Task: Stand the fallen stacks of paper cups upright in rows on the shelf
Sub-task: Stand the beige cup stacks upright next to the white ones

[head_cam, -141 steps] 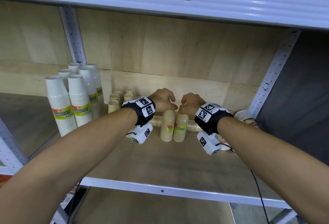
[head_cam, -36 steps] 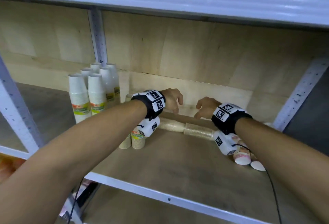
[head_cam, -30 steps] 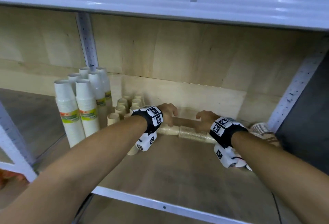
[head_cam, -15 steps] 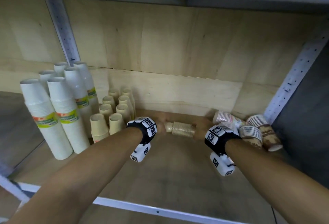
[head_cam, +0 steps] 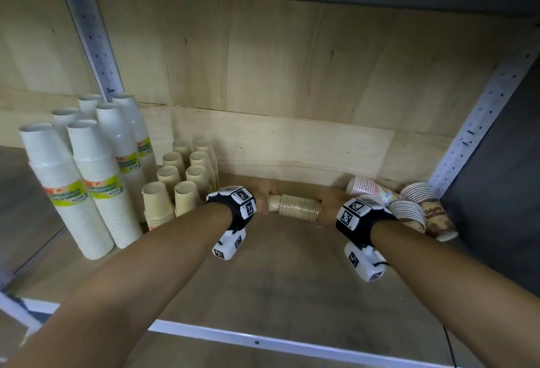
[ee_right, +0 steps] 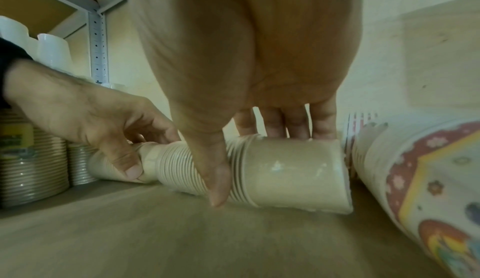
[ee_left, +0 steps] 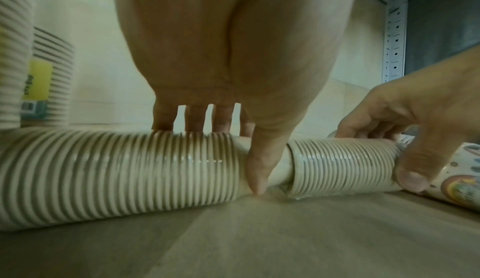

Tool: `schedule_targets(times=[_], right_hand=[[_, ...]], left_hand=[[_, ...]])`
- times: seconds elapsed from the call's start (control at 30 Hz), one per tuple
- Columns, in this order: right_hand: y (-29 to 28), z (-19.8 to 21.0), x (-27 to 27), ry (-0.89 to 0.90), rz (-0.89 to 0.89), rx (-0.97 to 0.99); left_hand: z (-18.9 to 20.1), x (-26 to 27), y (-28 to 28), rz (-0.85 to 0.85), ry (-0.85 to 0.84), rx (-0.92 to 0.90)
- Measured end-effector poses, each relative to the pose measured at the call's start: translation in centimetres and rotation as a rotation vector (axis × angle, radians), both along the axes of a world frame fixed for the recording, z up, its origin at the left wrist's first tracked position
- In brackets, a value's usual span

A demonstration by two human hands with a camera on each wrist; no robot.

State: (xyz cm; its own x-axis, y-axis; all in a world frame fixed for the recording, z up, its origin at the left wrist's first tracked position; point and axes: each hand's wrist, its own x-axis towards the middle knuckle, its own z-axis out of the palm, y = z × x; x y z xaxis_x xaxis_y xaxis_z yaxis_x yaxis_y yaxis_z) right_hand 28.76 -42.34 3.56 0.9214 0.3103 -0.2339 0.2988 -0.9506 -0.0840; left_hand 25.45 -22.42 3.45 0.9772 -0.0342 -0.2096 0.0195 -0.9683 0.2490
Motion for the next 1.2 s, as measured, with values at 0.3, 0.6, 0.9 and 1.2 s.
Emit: schedule_targets(times=[0.3,0.6,0.9,1.2], right_hand=[[-1.1,4.3,-2.0,-0.074,-0.077,0.077],[0.8,7.8,-3.0,-0.136,-0.068,0.122],[4.1,8.8,-3.8,-0.128,-0.037,0.148],[4.7,9.1,-4.3,-0.117,-0.013,0.203]], left_hand=[[2.2,-0.5,0.3,0.031,-0.131,-0.03],[5.3,-0.8,0.3,0.055,-0.236,-0.239],[5.7,-1.3,0.5,0.039,-0.207,-0.391],[5.5,-1.7,0.9,0.02,-0.178,-0.405]])
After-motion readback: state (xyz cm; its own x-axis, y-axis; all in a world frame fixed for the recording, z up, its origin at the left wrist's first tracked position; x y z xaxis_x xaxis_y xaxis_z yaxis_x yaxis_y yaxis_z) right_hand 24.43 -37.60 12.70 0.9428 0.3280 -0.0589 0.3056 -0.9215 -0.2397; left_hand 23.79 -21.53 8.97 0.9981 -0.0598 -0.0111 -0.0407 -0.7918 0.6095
